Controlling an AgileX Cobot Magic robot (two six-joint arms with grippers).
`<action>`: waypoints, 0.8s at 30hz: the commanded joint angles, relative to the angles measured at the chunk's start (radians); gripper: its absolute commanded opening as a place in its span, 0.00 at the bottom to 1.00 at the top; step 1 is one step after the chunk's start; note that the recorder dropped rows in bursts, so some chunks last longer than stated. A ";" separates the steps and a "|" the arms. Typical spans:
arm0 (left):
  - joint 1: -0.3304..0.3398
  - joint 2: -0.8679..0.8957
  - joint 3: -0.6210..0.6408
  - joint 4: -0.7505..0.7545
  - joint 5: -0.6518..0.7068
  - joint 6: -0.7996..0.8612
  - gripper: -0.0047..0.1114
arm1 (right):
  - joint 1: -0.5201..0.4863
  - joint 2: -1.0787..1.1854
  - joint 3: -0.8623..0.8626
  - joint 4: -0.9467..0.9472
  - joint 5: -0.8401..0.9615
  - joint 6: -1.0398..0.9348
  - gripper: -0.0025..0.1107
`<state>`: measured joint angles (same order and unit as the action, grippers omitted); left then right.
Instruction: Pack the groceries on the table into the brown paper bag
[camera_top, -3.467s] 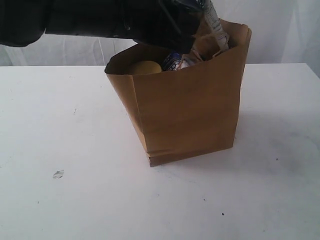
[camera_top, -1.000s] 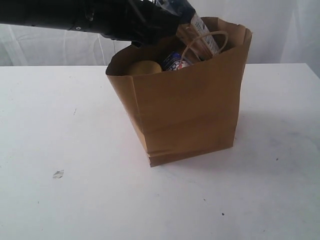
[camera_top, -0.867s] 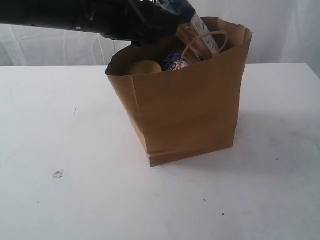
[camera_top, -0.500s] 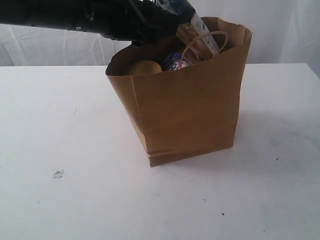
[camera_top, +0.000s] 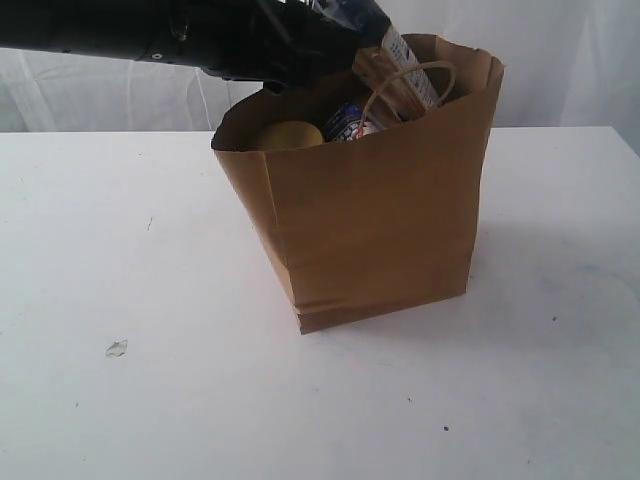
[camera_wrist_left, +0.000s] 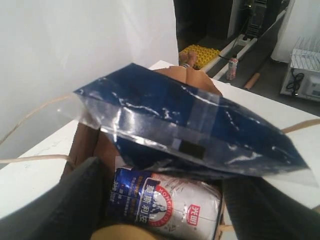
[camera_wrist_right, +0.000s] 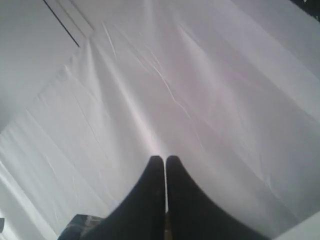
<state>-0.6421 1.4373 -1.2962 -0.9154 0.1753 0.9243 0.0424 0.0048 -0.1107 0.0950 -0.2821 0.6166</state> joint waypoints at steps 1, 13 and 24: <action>0.002 -0.016 -0.008 -0.023 0.000 -0.034 0.64 | -0.004 0.121 -0.268 -0.027 0.380 -0.111 0.03; 0.002 -0.016 -0.008 -0.023 0.029 -0.034 0.64 | -0.004 0.929 -0.915 0.033 0.806 -0.573 0.34; 0.002 -0.016 -0.008 -0.023 0.042 -0.034 0.64 | -0.004 1.452 -1.298 0.318 0.978 -0.802 0.59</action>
<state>-0.6421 1.4373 -1.2962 -0.9154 0.2093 0.9001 0.0424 1.3802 -1.3411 0.3002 0.6489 -0.0808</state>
